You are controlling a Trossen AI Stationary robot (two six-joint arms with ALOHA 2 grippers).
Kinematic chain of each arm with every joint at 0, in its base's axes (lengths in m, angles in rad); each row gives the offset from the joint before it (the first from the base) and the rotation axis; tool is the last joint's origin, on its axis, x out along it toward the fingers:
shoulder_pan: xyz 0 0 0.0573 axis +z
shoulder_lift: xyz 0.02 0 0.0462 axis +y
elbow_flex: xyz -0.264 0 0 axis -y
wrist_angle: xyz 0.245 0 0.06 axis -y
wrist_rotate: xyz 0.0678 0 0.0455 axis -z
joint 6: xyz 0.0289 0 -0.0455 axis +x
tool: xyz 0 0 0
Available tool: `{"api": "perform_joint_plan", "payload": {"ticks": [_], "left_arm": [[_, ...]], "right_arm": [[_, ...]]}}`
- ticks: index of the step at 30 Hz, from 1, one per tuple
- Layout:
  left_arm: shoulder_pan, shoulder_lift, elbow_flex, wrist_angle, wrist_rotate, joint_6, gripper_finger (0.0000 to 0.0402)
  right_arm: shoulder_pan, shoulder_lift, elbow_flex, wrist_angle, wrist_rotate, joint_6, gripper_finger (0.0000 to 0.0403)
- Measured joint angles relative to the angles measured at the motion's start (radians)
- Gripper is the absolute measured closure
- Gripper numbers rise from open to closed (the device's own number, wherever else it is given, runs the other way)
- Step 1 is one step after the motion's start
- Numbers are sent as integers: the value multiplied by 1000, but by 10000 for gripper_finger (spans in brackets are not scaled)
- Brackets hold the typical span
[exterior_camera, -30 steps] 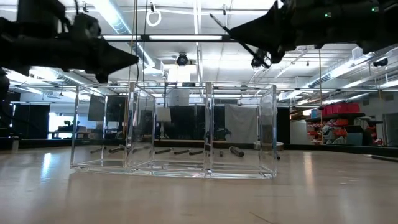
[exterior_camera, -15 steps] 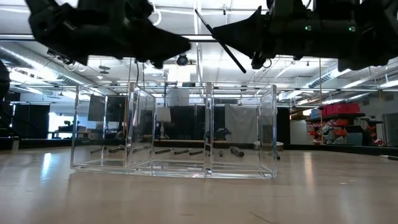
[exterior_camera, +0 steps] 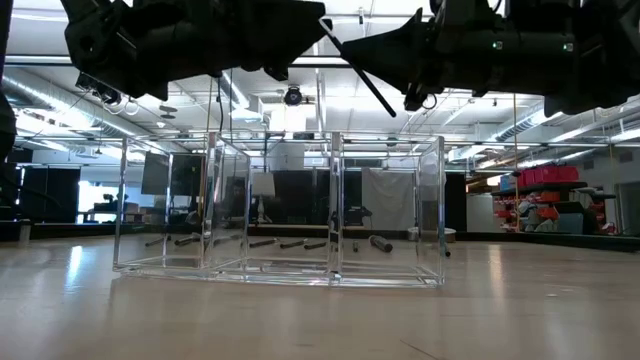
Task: Put items in baskets/containers
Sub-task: Put the black eyeshadow brush into the transparent organizer
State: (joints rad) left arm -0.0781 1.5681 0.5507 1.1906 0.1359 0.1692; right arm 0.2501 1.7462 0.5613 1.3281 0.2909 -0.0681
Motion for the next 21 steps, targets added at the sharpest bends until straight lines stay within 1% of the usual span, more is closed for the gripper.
{"api": "perform_joint_plan", "payload": {"ticks": [11, 13, 18, 21], "left_arm": [[1, 0, 0, 5, -15, -1, 368], [0, -1, 0, 4, -12, -3, 386], [-1, -3, 0, -16, -7, -7, 387], [-6, -23, 0, -42, -15, -35, 391]], "right_arm": [[1, 0, 0, 0, -4, 2, 398], [1, 0, -1, -1, -4, 1, 398], [1, -1, -2, -17, 4, 5, 390], [2, -31, -2, -61, 35, 7, 367]]}}
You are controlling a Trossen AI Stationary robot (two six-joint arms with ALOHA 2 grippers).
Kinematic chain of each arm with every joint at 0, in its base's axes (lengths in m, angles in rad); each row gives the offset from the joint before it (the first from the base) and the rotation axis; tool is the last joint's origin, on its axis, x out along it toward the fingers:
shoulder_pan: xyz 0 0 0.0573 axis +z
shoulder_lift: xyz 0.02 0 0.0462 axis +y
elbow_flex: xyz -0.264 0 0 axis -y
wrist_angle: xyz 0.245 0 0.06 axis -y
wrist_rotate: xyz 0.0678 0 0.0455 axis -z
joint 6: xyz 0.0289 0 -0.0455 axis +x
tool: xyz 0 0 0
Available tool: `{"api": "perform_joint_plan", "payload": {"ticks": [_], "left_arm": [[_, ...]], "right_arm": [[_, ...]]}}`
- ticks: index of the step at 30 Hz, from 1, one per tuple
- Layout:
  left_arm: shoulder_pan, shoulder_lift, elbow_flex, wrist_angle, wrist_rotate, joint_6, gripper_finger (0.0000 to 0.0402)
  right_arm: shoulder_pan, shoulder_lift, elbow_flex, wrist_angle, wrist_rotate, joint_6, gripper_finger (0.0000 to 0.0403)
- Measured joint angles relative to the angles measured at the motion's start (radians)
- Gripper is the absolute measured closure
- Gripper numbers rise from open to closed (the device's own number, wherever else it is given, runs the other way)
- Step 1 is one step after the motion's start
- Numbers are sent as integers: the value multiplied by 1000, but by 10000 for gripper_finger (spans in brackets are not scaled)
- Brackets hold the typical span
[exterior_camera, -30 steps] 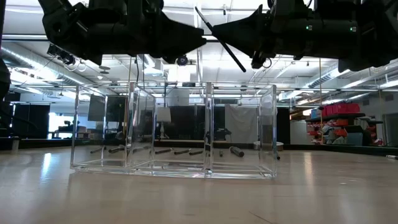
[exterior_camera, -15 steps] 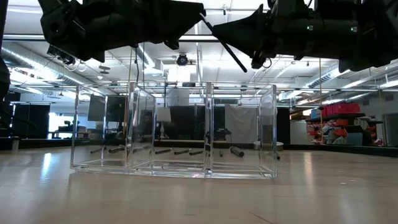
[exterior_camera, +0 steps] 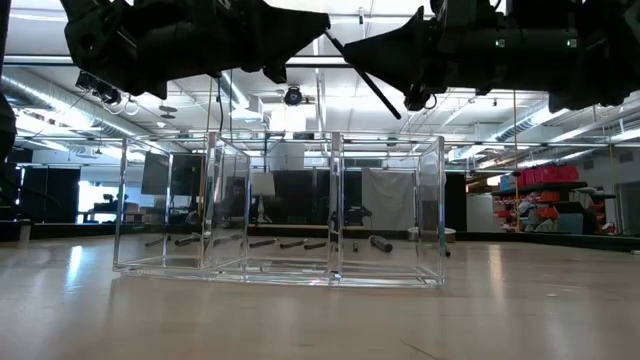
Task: Put items in baskets/containers
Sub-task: Put the black eyeshadow brush into the transparent organizer
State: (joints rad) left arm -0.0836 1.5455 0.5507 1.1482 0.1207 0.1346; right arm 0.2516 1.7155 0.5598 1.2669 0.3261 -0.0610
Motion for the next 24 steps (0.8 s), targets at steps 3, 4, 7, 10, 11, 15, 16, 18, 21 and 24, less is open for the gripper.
{"api": "perform_joint_plan", "payload": {"ticks": [3, 4, 7, 10, 11, 15, 16, 18, 21, 24], "left_arm": [[-4, -69, 1, -99, -6, -41, 391], [-6, -99, 8, -156, 6, -60, 391], [-23, -209, 60, -402, 14, -125, 391], [-70, -298, 154, -724, 6, -152, 391], [-92, -315, 194, -834, 4, -162, 391], [-202, -343, 348, -1186, -46, -233, 388], [-230, -342, 376, -1240, -82, -248, 387], [-278, -343, 404, -1335, -151, -289, 387], [-323, -341, 400, -1387, -226, -387, 390], [-346, -341, 356, -1387, -320, -466, 389]], "right_arm": [[2, -70, 1, -119, 39, 0, 331], [2, -100, 0, -177, 61, 0, 319], [8, -194, 0, -369, 89, 1, 284], [21, -275, 0, -533, 89, 42, 258], [23, -293, 0, -581, 89, 57, 252], [35, -305, 0, -645, 91, 90, 238], [38, -300, 0, -645, 89, 91, 237], [39, -284, 0, -643, 85, 88, 236], [38, -261, 0, -625, 87, 84, 236], [38, -242, 0, -604, 86, 66, 236]]}}
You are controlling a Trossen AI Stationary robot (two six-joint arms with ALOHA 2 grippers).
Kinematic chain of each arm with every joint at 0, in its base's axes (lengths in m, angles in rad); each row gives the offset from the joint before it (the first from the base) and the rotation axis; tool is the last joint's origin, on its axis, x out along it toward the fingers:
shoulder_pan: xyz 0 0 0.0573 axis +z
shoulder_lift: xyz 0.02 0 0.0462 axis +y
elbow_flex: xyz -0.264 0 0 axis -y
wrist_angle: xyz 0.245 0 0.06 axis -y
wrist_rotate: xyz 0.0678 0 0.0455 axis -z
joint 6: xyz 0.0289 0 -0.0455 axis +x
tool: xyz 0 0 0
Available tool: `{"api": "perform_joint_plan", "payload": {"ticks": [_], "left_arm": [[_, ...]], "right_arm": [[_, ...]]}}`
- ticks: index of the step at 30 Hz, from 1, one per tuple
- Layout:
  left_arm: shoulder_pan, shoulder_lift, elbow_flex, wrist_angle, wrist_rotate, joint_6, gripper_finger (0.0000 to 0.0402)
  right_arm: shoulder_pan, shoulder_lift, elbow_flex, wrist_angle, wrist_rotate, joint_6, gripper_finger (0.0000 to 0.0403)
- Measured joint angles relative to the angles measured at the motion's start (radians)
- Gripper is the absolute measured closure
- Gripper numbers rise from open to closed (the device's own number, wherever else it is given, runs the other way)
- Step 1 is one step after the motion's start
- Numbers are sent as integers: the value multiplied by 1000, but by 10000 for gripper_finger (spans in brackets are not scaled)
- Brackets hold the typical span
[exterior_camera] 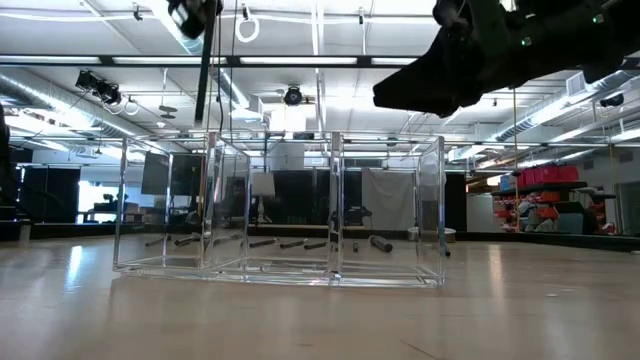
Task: Put items in baskets/containers
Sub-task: Put the black eyeshadow brush into the transparent organizer
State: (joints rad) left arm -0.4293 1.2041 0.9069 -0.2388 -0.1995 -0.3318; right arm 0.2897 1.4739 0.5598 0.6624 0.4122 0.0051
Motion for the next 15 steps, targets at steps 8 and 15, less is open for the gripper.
{"api": "perform_joint_plan", "payload": {"ticks": [8, 15], "left_arm": [[47, 10, -138, 79, -19, -162, 387], [90, 14, -223, 191, 67, -241, 379]], "right_arm": [[0, 6, 0, 53, -1, -35, 236], [0, 6, 0, 58, -1, -40, 236]]}}
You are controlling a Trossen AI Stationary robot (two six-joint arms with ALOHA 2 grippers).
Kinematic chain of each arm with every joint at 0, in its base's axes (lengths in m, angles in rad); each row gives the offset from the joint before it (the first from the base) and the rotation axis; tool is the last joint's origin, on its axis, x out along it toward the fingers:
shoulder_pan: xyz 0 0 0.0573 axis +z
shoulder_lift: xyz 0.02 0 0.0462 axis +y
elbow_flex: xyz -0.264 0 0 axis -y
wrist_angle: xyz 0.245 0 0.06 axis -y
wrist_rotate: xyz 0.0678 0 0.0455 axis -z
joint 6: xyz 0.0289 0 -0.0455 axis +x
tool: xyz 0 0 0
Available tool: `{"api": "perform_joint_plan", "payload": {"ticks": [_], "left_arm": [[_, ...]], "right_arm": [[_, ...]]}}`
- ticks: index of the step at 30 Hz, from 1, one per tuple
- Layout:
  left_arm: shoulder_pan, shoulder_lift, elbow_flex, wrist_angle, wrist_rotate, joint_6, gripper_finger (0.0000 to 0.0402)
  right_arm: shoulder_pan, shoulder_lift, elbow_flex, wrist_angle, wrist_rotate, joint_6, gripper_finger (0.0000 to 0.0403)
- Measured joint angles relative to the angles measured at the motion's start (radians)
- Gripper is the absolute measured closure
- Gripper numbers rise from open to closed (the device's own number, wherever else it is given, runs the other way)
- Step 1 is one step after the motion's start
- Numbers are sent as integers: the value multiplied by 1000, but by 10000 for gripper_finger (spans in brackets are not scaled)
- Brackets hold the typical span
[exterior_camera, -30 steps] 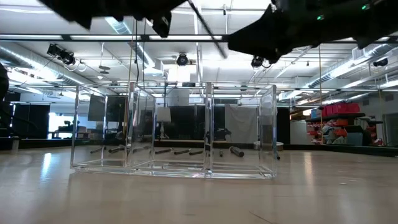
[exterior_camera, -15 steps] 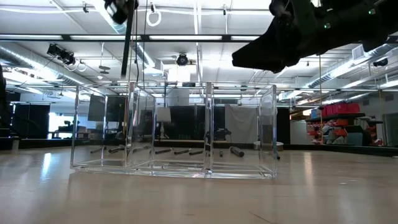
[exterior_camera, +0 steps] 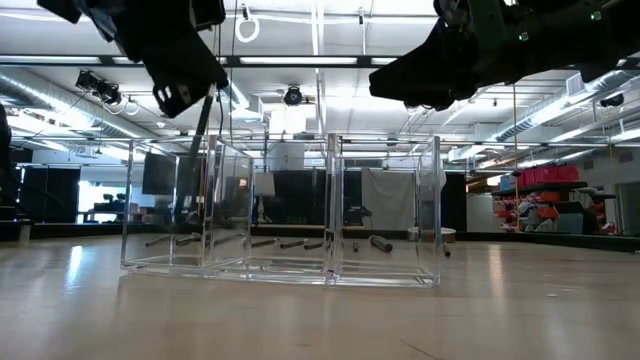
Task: Put items in baskets/containers
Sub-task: Put the black eyeshadow brush into the transparent organizer
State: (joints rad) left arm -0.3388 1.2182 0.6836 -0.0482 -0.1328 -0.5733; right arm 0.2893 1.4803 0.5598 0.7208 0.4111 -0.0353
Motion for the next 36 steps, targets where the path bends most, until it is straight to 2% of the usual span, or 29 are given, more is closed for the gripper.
{"api": "perform_joint_plan", "payload": {"ticks": [7, 12, 19, 23, 28, 30, 32, 36], "left_arm": [[4, 23, -24, -2, 11, -20, 375], [-1, 55, -23, -1, 52, -12, 351], [4, 77, -23, 2, 53, 16, 271], [23, 44, -16, -7, 106, 68, 218], [58, -5, 53, -134, 137, 125, 173], [61, -25, 86, -227, 81, 143, 169], [59, -32, 109, -306, -30, 160, 170], [50, -42, 112, -404, -267, 191, 184]], "right_arm": [[0, 0, 0, -1, 0, 0, 236], [0, 0, 0, -3, 0, 0, 236], [0, 0, 0, -7, 0, 0, 236], [0, 0, 0, -13, 0, 0, 236], [-1, -11, 1, -53, 2, 40, 236], [-4, -39, 1, -126, 20, 106, 236], [-9, -79, 1, -253, 29, 208, 236], [-23, -183, 1, -618, 42, 506, 236]]}}
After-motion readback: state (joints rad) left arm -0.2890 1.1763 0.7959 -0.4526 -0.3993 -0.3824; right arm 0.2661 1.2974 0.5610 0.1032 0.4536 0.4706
